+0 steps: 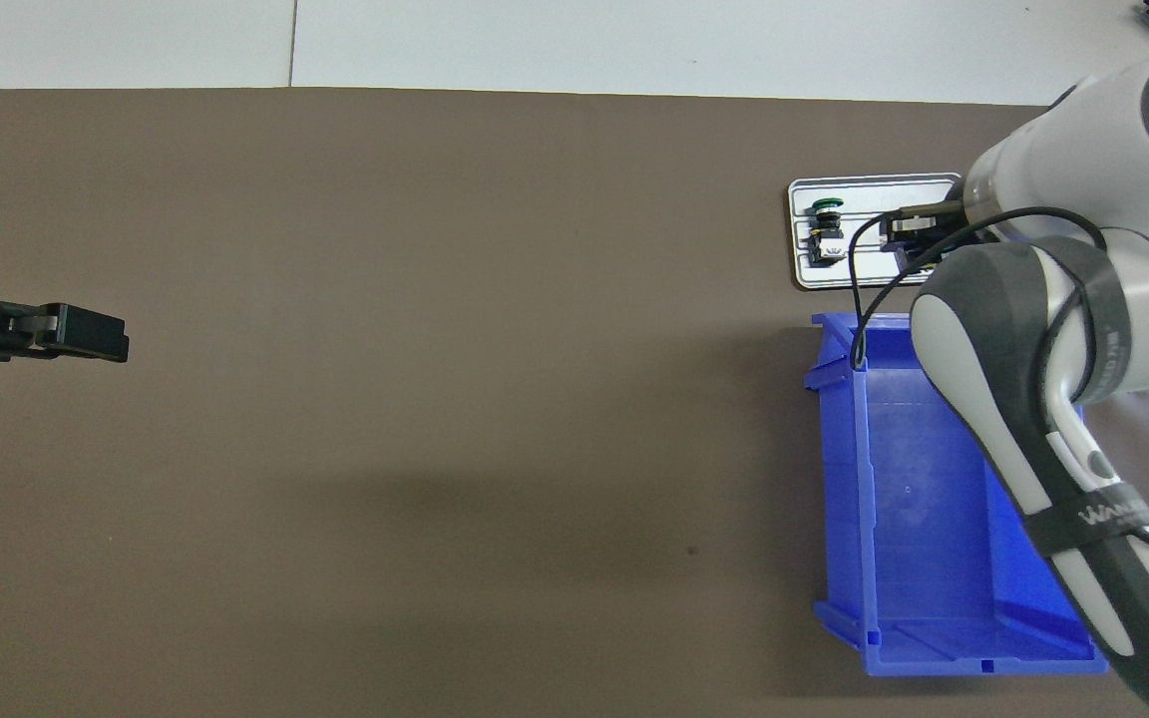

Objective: Place and press button with both arms
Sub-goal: 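Carry the held button over the blue bin with the right gripper, then lower the button into the blue bin and open the right gripper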

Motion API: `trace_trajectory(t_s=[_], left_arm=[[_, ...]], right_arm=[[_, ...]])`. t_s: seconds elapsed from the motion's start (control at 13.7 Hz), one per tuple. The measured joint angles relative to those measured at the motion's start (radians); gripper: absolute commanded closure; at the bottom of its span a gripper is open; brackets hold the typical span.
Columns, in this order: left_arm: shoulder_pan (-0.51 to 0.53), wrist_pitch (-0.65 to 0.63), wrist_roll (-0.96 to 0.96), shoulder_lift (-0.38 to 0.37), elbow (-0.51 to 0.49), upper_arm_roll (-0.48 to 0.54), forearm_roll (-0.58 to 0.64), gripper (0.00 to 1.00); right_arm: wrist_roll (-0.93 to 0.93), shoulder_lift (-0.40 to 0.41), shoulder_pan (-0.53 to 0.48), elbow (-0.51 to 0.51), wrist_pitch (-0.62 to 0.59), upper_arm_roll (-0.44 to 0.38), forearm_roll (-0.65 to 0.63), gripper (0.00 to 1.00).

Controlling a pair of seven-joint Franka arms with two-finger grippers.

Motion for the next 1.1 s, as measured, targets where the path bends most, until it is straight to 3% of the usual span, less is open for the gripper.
trace_trajectory(t_s=[0.51,1.1], left_arm=[[0.000,0.000,0.000,0.000,0.000,0.000,0.000,0.00],[0.000,0.000,0.000,0.000,0.000,0.000,0.000,0.00]], right_arm=[[-0.011,-0.146,-0.065,-0.451,0.303,0.001,0.015,1.00],[-0.019,-0.190,-0.071,-0.629,0.449,0.002,0.075,1.00]])
